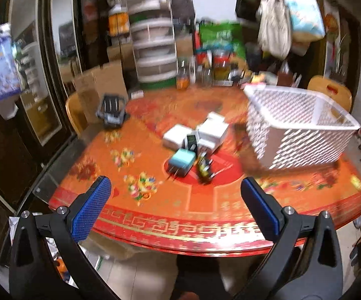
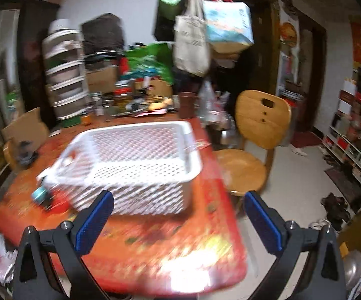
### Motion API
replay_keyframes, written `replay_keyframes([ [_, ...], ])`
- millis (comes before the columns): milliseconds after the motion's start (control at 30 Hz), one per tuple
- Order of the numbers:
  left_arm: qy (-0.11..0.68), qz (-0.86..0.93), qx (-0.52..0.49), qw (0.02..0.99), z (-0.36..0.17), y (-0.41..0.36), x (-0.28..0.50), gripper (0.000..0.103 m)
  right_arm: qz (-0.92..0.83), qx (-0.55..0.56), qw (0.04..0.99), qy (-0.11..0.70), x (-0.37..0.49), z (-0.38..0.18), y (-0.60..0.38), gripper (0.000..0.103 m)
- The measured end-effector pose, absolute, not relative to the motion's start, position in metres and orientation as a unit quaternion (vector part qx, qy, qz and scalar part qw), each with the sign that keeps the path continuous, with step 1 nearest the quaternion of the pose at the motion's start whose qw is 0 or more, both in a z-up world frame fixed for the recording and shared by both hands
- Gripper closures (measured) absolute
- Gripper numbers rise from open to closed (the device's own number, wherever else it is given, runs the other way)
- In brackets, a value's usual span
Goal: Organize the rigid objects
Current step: 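Grasp the white basket rim with the right tool while the left tool approaches the light-blue charger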
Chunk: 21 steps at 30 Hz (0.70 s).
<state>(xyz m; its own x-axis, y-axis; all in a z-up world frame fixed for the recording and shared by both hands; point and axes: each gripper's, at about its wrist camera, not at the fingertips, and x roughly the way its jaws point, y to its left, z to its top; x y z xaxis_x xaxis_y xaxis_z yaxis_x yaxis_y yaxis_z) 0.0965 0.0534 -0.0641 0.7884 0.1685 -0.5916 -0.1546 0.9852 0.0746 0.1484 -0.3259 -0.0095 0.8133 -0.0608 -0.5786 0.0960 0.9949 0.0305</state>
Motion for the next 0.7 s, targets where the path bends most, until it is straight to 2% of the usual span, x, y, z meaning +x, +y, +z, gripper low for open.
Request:
replay_keyframes([
  [200,0.375,0.088,0.011,0.923,-0.114,0.089,0.155,0.001,-0.028,0.039,0.909,0.414,0.265,-0.04,-0.366,0.002],
  [333,0.401,0.087,0.014,0.912,-0.143,0.104,0.186,0.001,-0.01,0.055,0.886,0.461,0.309,-0.068,-0.373,0.005],
  [400,0.407,0.087,0.012,0.909,-0.153,0.109,0.196,0.001,0.0,0.062,0.873,0.484,0.322,-0.083,-0.372,0.016],
  [467,0.416,0.079,0.002,0.906,-0.159,0.116,0.205,0.001,-0.001,0.062,0.865,0.497,0.331,-0.093,-0.372,0.02],
  [700,0.433,0.057,0.002,0.9,-0.171,0.126,0.232,0.001,0.015,0.085,0.843,0.53,0.341,-0.118,-0.375,0.046],
])
